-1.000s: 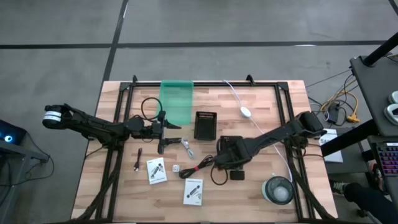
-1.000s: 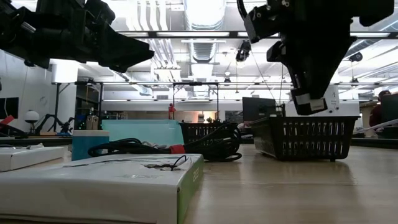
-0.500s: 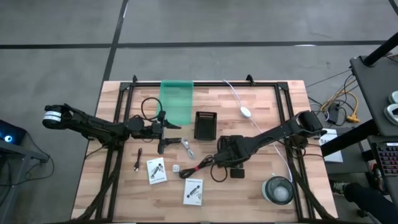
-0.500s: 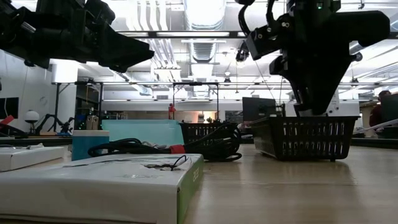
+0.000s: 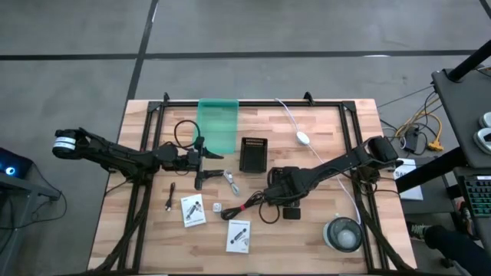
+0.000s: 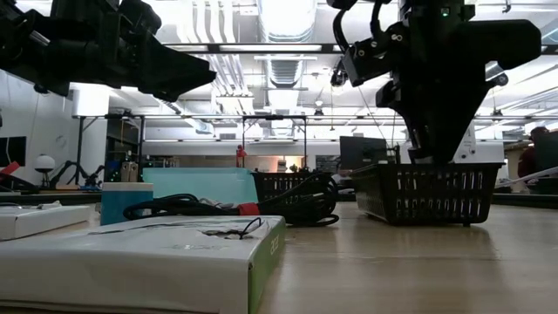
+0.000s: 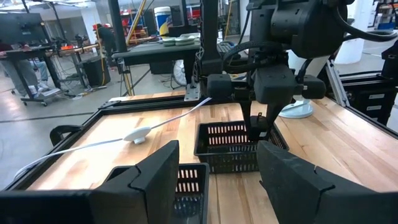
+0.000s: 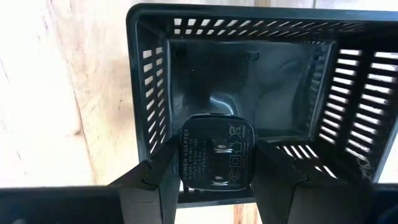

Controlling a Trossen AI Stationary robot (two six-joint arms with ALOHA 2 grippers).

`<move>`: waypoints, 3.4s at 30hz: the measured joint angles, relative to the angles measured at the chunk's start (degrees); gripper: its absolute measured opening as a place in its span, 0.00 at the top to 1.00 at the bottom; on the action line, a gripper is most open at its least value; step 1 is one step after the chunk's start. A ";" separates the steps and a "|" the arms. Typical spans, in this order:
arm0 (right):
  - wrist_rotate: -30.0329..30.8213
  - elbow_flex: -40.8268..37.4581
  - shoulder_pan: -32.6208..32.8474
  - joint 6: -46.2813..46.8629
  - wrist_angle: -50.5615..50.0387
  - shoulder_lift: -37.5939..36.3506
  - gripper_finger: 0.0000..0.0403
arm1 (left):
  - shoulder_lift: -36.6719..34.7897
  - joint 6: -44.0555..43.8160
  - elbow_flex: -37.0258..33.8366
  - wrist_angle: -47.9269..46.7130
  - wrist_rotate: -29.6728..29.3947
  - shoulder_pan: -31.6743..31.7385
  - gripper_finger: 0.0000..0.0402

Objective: Pick and place items into bin
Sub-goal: Put the black charger adapter into the bottom black basket, then put the blue charger adapter into the bottom black basket

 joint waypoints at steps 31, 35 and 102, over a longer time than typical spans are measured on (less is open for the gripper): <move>6.82 0.07 0.22 1.09 4.70 -4.04 0.63 | -0.02 -0.13 -0.04 0.07 -0.01 -0.01 0.50; 10.26 -0.65 1.21 1.04 12.07 -8.44 0.65 | -0.02 -0.19 -0.07 0.10 0.00 0.00 0.50; 16.85 -46.07 8.65 -24.88 93.99 -22.77 0.81 | 7.55 -13.99 5.49 -28.71 -8.90 -25.88 0.29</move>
